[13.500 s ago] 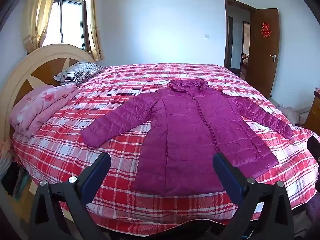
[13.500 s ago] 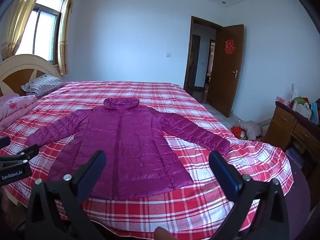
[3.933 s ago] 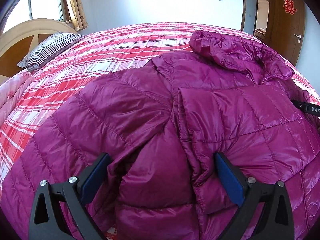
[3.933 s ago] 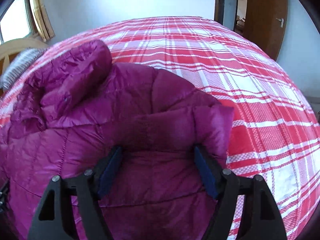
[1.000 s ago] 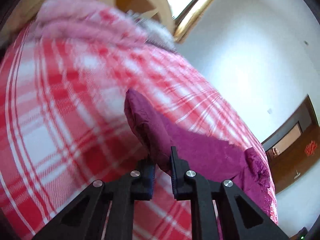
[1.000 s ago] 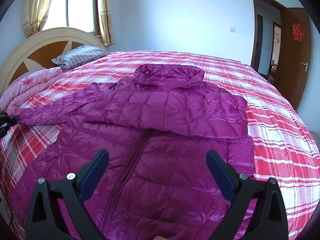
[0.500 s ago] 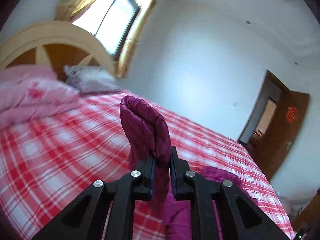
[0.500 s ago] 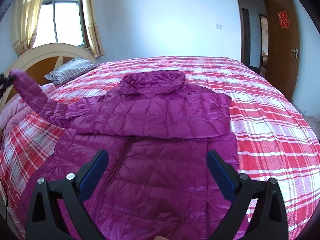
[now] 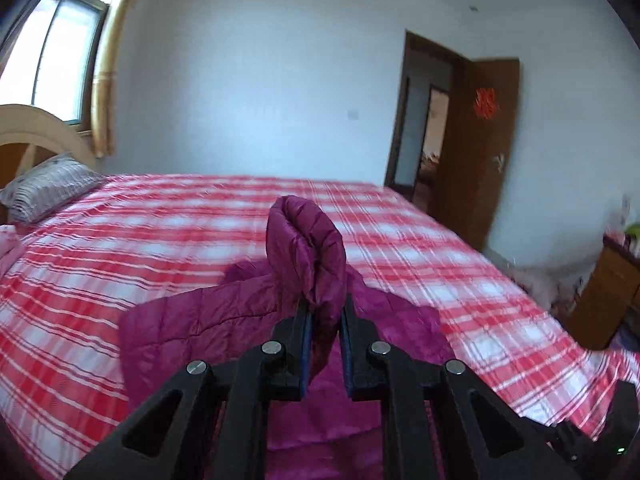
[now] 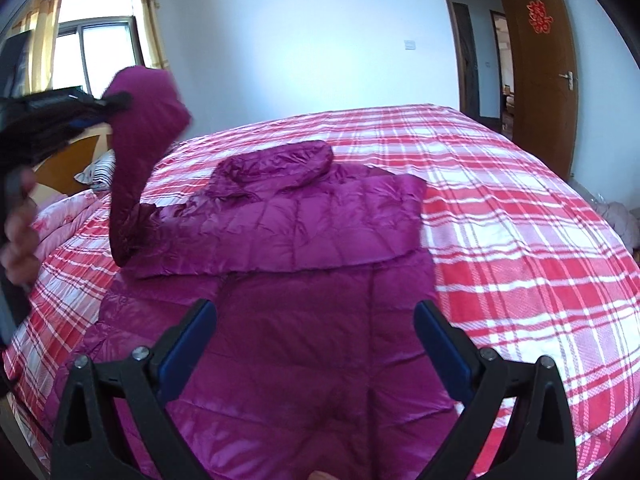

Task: Fold large clothes
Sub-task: 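Fold the held sleeve across the jacket body with the left tool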

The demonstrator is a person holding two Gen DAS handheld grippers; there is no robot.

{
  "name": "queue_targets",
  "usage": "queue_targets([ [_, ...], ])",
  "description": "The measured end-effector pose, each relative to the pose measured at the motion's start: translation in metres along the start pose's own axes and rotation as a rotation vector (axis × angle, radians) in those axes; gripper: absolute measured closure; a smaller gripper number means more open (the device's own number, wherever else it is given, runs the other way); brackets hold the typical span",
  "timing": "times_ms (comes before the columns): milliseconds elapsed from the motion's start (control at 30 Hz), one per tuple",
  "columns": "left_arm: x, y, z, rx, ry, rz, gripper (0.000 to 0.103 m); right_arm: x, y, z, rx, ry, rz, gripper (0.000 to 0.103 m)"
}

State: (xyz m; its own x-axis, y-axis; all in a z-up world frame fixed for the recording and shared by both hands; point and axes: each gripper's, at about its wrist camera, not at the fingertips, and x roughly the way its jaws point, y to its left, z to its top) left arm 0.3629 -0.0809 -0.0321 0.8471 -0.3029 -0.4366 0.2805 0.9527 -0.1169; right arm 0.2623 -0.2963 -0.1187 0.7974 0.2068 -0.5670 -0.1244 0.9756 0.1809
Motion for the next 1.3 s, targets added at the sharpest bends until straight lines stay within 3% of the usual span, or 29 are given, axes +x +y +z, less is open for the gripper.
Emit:
queue_targets([
  [133,0.031,-0.032,-0.021,0.090,0.131,-0.032,0.088,0.004,-0.017,-0.011,0.049,0.029,-0.033,0.002],
  [233,0.029,-0.041,-0.029,0.113,0.192,-0.062,0.085,0.007,-0.029,-0.018,0.089,0.052,-0.041,0.002],
  [300,0.019,-0.045,-0.032,0.120,0.194,-0.077,0.068,0.011,-0.037,-0.022,0.122,0.071,-0.037,0.002],
  [367,0.008,-0.036,-0.030,0.104,0.183,-0.052,0.020,0.015,-0.042,-0.024,0.144,0.088,-0.036,0.002],
  [400,0.007,-0.036,-0.029,0.094,0.161,-0.040,0.015,0.017,-0.043,-0.025,0.153,0.098,-0.036,0.002],
  [633,-0.004,-0.011,-0.016,0.104,0.103,-0.023,0.015,0.010,-0.036,-0.016,0.133,0.099,-0.059,0.002],
  [733,-0.003,0.016,-0.025,0.173,0.090,0.092,0.015,-0.001,-0.028,0.001,0.114,0.073,-0.055,0.002],
  [800,0.009,0.047,-0.034,0.190,0.124,0.197,0.015,0.000,-0.020,0.018,0.116,0.075,-0.029,0.002],
  [900,0.029,0.098,-0.043,0.103,0.207,0.297,0.015,0.026,-0.005,0.038,0.145,0.142,0.081,0.004],
  [1100,0.059,0.154,-0.070,0.029,0.316,0.421,0.015,0.111,0.017,0.044,0.195,0.339,0.132,0.029],
  [1133,0.061,0.157,-0.074,0.018,0.326,0.414,0.015,0.121,0.019,0.041,0.204,0.364,0.135,0.045],
  [1167,0.060,0.161,-0.078,0.004,0.333,0.401,0.015,0.123,0.022,0.040,0.192,0.368,0.129,0.069],
  [1300,0.052,0.168,-0.082,-0.007,0.339,0.368,0.015,0.109,0.033,0.043,0.095,0.303,0.077,0.081],
])
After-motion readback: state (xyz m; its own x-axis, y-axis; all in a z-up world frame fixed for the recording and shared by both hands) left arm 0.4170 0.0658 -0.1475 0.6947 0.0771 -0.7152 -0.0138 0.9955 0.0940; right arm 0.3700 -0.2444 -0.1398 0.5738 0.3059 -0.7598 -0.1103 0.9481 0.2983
